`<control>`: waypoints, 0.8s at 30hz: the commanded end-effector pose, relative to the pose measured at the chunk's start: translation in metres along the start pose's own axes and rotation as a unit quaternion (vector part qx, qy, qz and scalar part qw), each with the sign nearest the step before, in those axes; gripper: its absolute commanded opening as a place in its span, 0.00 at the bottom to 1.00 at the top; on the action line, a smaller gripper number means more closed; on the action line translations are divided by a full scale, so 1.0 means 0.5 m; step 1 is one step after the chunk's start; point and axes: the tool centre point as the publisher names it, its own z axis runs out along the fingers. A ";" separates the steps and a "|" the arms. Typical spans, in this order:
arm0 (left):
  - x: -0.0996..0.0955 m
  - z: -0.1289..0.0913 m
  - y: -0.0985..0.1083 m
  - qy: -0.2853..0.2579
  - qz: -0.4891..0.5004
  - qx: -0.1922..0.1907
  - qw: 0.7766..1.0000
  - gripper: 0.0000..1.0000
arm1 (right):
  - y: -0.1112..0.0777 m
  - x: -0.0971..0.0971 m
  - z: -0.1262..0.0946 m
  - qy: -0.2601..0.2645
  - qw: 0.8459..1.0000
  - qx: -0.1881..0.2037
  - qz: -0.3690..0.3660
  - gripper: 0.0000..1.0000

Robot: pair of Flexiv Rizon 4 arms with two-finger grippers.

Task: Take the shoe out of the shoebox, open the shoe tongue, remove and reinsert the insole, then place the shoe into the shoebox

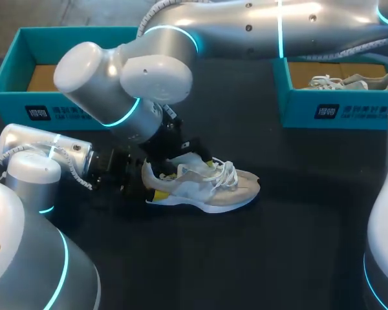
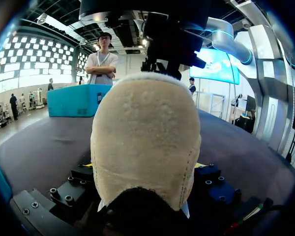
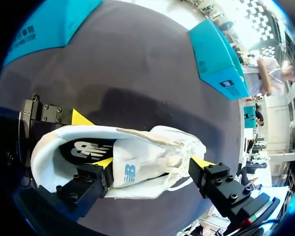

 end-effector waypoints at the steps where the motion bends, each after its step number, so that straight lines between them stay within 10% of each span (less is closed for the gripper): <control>1: 0.001 0.003 0.005 0.000 0.000 -0.001 1.000 0.00 | -0.016 -0.012 -0.007 -0.002 0.949 -0.006 0.316 0.91; 10: 0.001 0.003 0.005 0.000 0.000 -0.001 1.000 0.00 | -0.019 -0.040 -0.018 -0.007 0.944 -0.010 0.330 0.86; 18: 0.001 0.003 0.005 0.000 0.000 -0.001 1.000 0.00 | -0.018 -0.059 -0.026 0.005 0.941 -0.001 0.339 0.50; 24: 0.001 0.003 0.005 0.000 0.000 -0.001 1.000 0.00 | -0.020 -0.056 -0.020 0.024 0.941 0.016 0.336 0.46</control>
